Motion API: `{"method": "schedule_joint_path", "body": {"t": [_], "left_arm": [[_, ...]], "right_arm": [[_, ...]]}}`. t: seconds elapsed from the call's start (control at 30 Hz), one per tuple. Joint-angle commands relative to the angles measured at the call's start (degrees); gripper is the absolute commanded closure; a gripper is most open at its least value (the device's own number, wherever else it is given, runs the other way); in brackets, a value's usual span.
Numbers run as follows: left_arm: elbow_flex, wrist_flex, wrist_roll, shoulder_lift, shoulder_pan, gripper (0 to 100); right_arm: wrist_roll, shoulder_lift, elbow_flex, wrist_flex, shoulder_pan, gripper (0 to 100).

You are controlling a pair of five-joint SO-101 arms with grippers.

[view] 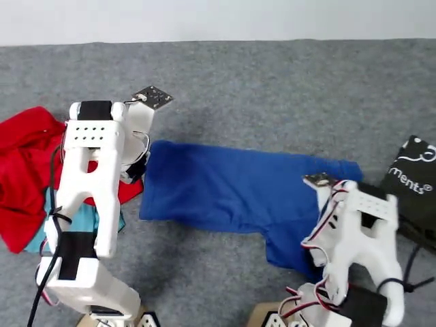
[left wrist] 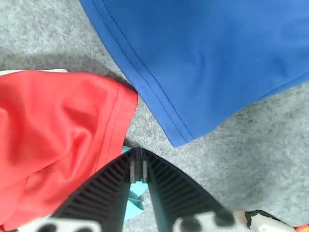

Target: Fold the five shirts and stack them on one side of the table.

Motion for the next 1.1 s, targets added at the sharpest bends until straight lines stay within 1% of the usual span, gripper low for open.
{"method": "schedule_joint_path", "body": {"t": [0.0, 0.1, 0.17, 0.37, 0.5, 0.73, 0.93, 1.07], "left_arm": [[-0.1, 1.6, 0.7, -3.0, -0.4, 99], [-0.1, 1.6, 0.7, -3.0, -0.4, 99], [-0.1, 1.6, 0.7, -3.0, -0.4, 99], [0.0, 1.5, 0.7, -2.9, -0.4, 99], [0.0, 1.5, 0.7, -2.9, -0.4, 99], [0.0, 1.5, 0.4, -2.9, -0.4, 99], [0.0, 1.5, 0.4, -2.9, -0.4, 99], [0.0, 1.5, 0.4, -2.9, -0.4, 99]], "right_arm": [[0.3, -1.3, 1.3, -3.7, -2.6, 74.6], [0.3, -1.3, 1.9, -5.9, -3.2, 87.9], [0.2, -1.3, 1.9, -6.9, -2.9, 92.8], [0.2, -1.6, 1.0, -7.1, -3.0, 93.9], [-2.5, -1.5, -2.5, -7.1, -3.2, 98.9], [-5.0, -1.4, -9.9, -6.5, -3.3, 98.4], [-5.0, -1.4, -10.5, -6.8, -3.2, 98.7], [-5.2, -1.4, -12.8, -9.4, -5.1, 98.7]]}}
